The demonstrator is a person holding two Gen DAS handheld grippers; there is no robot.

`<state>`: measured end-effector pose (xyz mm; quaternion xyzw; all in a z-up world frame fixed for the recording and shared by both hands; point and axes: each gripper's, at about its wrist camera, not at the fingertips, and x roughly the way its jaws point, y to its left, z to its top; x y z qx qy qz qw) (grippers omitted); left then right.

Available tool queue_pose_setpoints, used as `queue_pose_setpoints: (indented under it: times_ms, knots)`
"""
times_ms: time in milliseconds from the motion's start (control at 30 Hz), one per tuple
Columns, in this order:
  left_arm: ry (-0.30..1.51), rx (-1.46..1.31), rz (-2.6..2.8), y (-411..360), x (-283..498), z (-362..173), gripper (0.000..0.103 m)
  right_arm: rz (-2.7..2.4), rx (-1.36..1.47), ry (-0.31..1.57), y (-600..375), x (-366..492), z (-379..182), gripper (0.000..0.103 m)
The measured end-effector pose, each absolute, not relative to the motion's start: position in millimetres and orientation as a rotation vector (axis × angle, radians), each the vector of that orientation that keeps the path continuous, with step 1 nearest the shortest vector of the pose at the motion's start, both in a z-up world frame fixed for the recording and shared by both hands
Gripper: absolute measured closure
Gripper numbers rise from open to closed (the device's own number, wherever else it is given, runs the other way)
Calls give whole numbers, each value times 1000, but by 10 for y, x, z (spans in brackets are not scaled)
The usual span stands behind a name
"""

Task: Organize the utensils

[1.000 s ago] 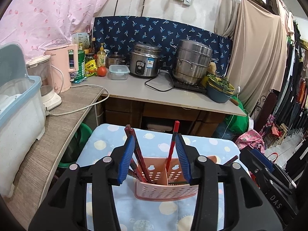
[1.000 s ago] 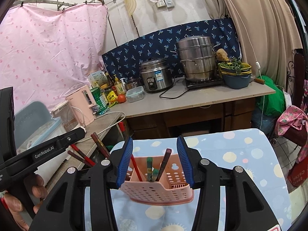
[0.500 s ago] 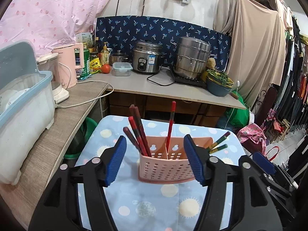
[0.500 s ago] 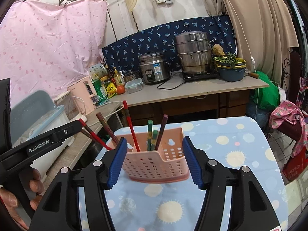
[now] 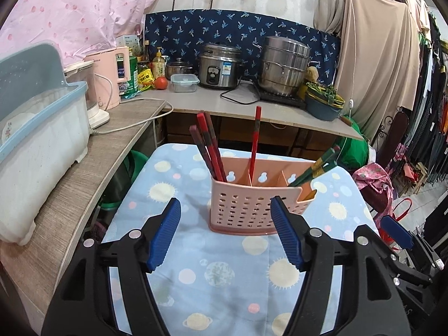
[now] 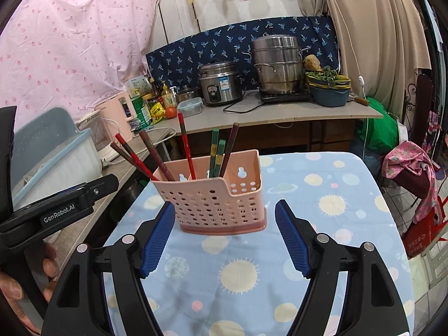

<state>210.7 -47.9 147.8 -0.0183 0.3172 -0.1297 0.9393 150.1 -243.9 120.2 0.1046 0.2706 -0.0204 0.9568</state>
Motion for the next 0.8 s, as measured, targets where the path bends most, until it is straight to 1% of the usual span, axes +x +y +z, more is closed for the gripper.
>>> queue_pose_setpoints:
  times_ms: [33,133,200,333,467,667,800]
  knots:
    - [648,-34,-261,-476,2098,1467,36,-41,215,552,-2438,1493,1192,30]
    - [650,-24,-254,-488,2058,1443,35,-39,217,557,-2422,1461,1163,28]
    - [656,-16,-252,-500,2038,1423,34,-43,209,558,-2413,1457,1167,24]
    - [664,-5,-246,-520,2005,1391,33,-50,196,562,-2385,1444,1147,22]
    - [669,9,-237,-526,1985,1362,30,-60,188,566,-2369,1438,1140,19]
    - [676,20,-225,-538,1957,1318,19,-83,164,585,-2363,1436,1106,18]
    - [680,33,-224,-557,1935,1281,15,-93,161,611,-2381,1446,1054,18]
